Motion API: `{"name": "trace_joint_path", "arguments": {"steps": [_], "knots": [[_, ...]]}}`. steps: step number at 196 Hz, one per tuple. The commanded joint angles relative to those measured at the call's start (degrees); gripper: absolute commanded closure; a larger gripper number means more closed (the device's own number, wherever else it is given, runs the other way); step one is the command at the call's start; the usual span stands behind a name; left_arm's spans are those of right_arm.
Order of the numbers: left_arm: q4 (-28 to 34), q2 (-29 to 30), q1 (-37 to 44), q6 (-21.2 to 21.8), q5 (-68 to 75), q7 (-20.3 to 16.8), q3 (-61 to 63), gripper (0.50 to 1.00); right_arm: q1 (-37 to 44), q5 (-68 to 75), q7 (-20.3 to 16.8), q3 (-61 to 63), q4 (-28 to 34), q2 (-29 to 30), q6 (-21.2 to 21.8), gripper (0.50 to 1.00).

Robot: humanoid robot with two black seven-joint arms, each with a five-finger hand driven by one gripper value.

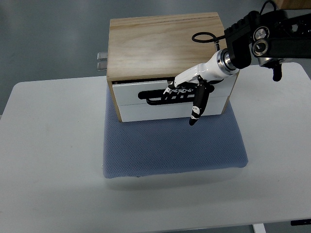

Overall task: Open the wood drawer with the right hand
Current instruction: 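Pull the upper drawer toward the robot with the right hand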

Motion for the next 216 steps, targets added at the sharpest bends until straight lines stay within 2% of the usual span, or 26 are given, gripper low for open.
{"name": "trace_joint_path", "arguments": {"steps": [1,13,34,67,174,216], "knots": [[0.0,0.0,0.0,0.0,0.0,0.0,0.0,0.5,0.0,0.1,0.1,0.0,0.3,-0.1,1.7,0.56],[0.0,0.0,0.0,0.0,0.0,0.0,0.0,0.5,0.1,0.1,0.2,0.0,0.4,-0.1,3.9,0.56],[0.0,0.0,0.0,0.1,0.0,0.0,0.0,0.5,0.5,0.0,0.2,0.1,0.4,-0.1,4.4,0.56],[0.0,0.0,0.0,0.0,0.0,0.0,0.0,0.5,1.4,0.1,0.4,0.3,0.6,-0.1,7.4,0.56],[0.0,0.0,0.0,0.1,0.0,0.0,0.0,0.5,4.6,0.2,1.6,0.4,6.2,-3.0,7.6,0.56],[0.0,0.0,0.0,0.0,0.0,0.0,0.0,0.5,4.7,0.2,1.6,0.3,6.5,-3.0,7.6,0.56]]}}
